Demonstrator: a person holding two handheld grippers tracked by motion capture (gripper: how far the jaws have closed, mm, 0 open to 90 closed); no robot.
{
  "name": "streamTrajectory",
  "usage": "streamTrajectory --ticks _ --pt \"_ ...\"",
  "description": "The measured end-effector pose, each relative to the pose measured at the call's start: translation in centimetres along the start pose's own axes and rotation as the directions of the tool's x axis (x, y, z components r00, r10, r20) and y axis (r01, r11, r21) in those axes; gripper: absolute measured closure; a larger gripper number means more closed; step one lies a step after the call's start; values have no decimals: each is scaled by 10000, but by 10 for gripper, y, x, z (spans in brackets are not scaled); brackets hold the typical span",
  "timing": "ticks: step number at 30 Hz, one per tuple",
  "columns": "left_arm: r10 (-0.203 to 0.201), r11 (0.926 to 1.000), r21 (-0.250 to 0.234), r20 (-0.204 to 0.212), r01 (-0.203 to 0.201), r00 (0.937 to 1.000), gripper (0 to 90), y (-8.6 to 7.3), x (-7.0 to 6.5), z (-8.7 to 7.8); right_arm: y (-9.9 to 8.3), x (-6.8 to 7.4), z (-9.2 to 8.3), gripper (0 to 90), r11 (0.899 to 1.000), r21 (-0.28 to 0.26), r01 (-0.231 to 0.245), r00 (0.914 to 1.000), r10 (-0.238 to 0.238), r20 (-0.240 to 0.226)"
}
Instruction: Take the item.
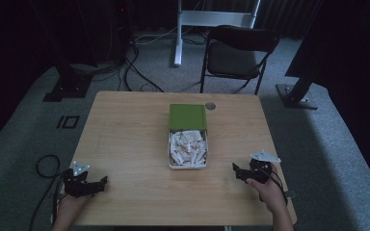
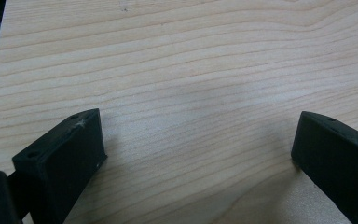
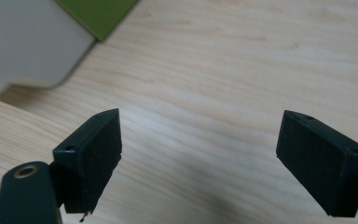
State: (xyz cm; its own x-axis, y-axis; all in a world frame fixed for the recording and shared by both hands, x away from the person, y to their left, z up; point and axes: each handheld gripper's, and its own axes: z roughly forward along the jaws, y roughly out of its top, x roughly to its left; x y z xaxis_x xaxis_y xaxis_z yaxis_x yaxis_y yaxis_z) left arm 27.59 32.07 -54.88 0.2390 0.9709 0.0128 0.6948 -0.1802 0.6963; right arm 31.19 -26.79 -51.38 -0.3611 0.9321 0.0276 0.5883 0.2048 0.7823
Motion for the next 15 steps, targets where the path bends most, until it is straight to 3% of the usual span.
streamTrajectory --ticks 15 --pt "-19 10000 2 0 19 10000 33 0 0 0 40 21 -5 140 9968 -750 264 9962 -325 -806"
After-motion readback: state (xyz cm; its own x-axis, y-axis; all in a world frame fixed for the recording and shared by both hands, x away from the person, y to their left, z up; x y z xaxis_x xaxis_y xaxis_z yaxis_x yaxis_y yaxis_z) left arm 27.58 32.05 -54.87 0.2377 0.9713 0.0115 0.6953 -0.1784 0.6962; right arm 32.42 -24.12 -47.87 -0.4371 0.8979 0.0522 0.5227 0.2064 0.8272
